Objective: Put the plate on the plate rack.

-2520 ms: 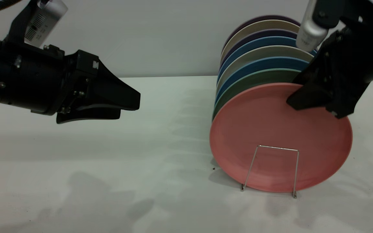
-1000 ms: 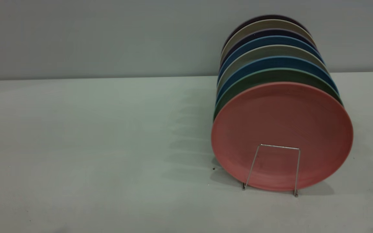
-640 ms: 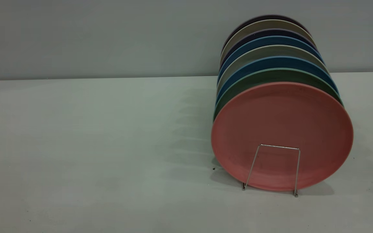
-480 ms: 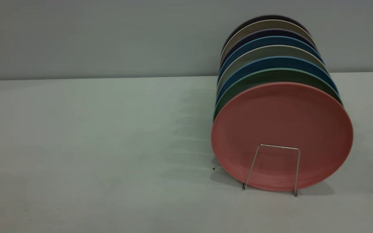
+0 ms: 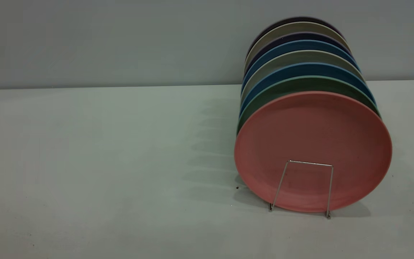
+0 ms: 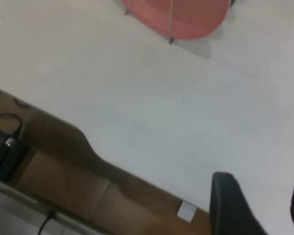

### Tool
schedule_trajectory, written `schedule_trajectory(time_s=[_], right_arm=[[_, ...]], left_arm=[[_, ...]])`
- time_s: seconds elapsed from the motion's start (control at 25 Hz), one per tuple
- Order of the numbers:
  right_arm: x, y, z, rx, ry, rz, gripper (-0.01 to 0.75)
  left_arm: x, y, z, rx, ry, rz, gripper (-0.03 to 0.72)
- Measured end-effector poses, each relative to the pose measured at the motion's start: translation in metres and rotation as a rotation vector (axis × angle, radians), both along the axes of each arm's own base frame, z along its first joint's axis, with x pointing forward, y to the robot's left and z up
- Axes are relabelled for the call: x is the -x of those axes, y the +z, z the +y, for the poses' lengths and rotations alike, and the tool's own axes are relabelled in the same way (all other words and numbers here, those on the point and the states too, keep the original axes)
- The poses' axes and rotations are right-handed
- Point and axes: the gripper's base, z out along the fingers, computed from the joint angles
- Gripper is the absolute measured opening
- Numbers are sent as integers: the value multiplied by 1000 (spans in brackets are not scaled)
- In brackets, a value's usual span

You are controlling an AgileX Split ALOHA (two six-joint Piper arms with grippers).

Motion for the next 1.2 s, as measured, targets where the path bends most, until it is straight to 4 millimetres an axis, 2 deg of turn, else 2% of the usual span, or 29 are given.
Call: schedule_trajectory(time_s=[0.2, 0.28, 0.6, 1.0, 1.2], right_arm=[[11, -8, -1, -10, 20, -62, 322], [15, -8, -2, -5, 32, -93, 322], [16, -8, -2, -1, 38, -115, 312], [16, -8, -2, -35, 4, -103, 244], [15, -8, -2, -35, 3, -103, 236]], left_arm=[[-10, -24, -1, -14, -2, 87, 497], [-12, -27, -1, -15, -2, 93, 497], [-12, -27, -1, -16, -4, 87, 497], [-12, -27, -1, 1, 5, 89, 497], [-12, -27, -1, 2, 5, 89, 497]])
